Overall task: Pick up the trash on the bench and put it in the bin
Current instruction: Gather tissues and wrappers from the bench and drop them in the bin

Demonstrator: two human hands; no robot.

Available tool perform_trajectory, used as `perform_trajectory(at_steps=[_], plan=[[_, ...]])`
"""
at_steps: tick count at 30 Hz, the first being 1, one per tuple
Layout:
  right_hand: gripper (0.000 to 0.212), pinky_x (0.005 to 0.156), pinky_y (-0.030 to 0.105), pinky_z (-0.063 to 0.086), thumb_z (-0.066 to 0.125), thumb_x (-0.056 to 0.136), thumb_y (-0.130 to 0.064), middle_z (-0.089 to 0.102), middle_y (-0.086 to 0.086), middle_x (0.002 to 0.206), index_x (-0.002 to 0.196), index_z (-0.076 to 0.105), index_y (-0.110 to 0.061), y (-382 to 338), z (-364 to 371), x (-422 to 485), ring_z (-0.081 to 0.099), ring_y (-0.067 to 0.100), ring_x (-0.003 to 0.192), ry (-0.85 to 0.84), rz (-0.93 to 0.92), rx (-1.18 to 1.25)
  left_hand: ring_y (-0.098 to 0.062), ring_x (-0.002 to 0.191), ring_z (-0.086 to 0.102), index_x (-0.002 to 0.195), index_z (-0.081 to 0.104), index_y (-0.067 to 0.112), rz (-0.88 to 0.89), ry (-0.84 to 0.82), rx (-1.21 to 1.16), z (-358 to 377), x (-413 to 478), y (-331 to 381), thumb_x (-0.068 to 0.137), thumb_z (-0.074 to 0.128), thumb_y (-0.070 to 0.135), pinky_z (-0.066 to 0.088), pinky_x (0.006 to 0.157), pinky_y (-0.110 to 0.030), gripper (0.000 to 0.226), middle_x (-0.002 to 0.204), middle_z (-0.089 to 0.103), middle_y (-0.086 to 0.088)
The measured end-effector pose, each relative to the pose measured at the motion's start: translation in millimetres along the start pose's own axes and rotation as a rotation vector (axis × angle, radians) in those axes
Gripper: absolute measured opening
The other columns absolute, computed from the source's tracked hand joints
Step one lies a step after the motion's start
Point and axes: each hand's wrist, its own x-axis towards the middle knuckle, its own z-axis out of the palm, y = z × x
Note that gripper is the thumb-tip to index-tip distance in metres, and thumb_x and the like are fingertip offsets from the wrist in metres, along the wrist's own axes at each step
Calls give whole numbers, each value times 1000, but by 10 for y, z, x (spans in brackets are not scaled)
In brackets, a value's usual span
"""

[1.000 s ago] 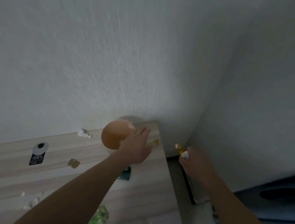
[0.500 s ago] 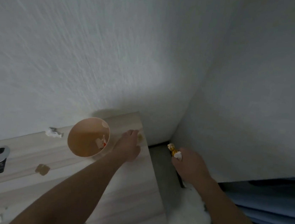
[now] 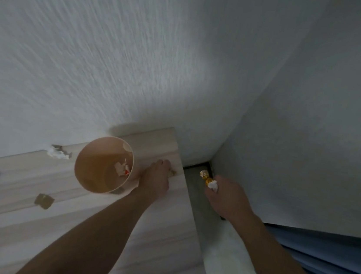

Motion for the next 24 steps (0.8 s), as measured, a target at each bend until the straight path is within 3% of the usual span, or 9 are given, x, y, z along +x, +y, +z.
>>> perform_trajectory(at_steps=[6, 13, 17, 21, 24], plan=[[26, 62, 36, 42, 55, 88, -36, 50, 1, 70, 76, 43, -16, -62, -35, -57, 57, 31, 74, -4, 2, 9, -36, 92, 57, 100, 54, 10, 35, -30, -82, -77, -93, 20, 79, 47, -3, 44, 73, -39, 25, 107, 51, -13], [26, 66, 37, 44, 55, 89, -36, 56, 8, 76, 78, 44, -15, -196, -142, -165, 57, 33, 78, 24, -10, 3, -23, 91, 53, 95, 52, 16, 30, 73, -187, -374, -335, 194, 85, 43, 1, 41, 76, -30, 20, 100, 54, -6], [26, 64, 35, 44, 52, 89, -41, 57, 7, 77, 79, 44, -18, -318, -205, -265, 58, 32, 77, 19, -1, 0, -18, 78, 49, 91, 51, 18, 76, 157, -161, -649, -569, 298, 87, 44, 6, 34, 66, -29, 15, 93, 52, -1], [26, 61, 30, 34, 52, 90, -37, 49, 1, 70, 75, 39, -19, -442, -290, -390, 50, 29, 71, 39, -46, -13, -13, 74, 47, 90, 49, 22, 111, 222, -166, -907, -779, 328, 89, 45, 9, 27, 56, -22, 14, 90, 50, 1], [24, 63, 29, 32, 50, 91, -35, 49, 0, 72, 77, 40, -19, -553, -367, -494, 47, 26, 73, 65, -74, -31, -16, 68, 52, 83, 43, 32, 92, 252, -211, -1081, -907, 233, 87, 45, 13, 46, 60, -36, 20, 79, 51, 5]])
